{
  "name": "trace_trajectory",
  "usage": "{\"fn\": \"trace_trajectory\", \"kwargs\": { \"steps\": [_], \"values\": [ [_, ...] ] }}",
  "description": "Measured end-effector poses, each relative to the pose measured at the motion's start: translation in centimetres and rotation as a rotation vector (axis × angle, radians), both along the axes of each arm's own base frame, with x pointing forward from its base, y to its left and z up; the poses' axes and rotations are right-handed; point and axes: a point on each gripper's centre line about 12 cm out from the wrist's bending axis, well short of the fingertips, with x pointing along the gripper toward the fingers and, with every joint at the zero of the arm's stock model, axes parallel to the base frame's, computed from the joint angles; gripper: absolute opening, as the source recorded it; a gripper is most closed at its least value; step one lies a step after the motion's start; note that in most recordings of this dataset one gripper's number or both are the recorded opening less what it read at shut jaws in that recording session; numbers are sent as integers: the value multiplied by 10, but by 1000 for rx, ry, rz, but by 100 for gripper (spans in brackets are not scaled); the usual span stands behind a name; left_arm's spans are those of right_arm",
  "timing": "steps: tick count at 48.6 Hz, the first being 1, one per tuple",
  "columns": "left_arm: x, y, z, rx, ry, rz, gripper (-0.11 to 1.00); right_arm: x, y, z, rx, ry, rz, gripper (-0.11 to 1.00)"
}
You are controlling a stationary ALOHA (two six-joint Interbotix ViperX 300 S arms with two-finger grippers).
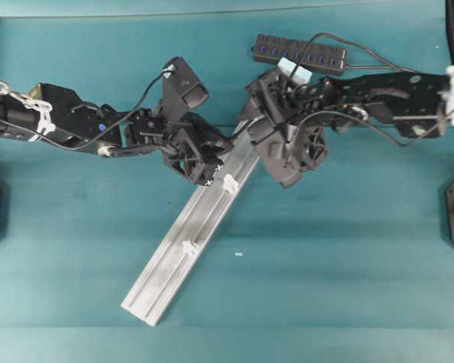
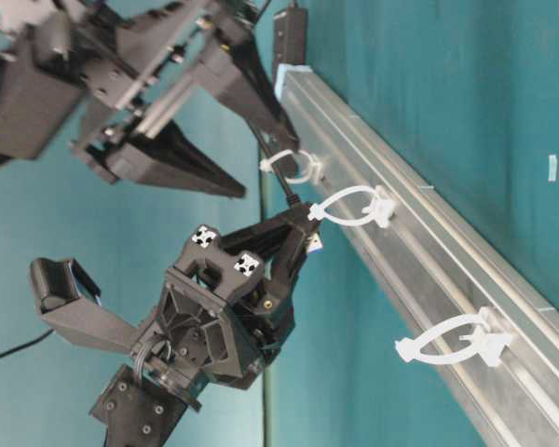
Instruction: Pass the USB cable through three rings with both arms.
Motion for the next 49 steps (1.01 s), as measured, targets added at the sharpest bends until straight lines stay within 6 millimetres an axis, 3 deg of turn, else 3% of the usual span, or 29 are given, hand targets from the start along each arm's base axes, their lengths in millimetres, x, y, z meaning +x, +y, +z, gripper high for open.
{"fn": "trace_trajectory", "kwargs": {
  "steps": [10, 23, 31, 41, 49],
  "values": [
    [0, 0, 0, -1, -2, 1, 11, 6, -3, -12, -10, 19, 8, 81],
    [0, -1, -1, 0, 1, -2, 11, 9, -6, -14, -43, 34, 35, 64],
    [0, -1, 0, 0, -2, -2, 11, 7, -7, -17, -68, 69, 64, 48],
    [0, -1, -1, 0, 1, -3, 11, 9, -10, -15, -89, 77, 79, 13],
    [0, -1, 0, 0, 1, -3, 11, 12, -11, -14, -91, 75, 78, 10]
  ]
}}
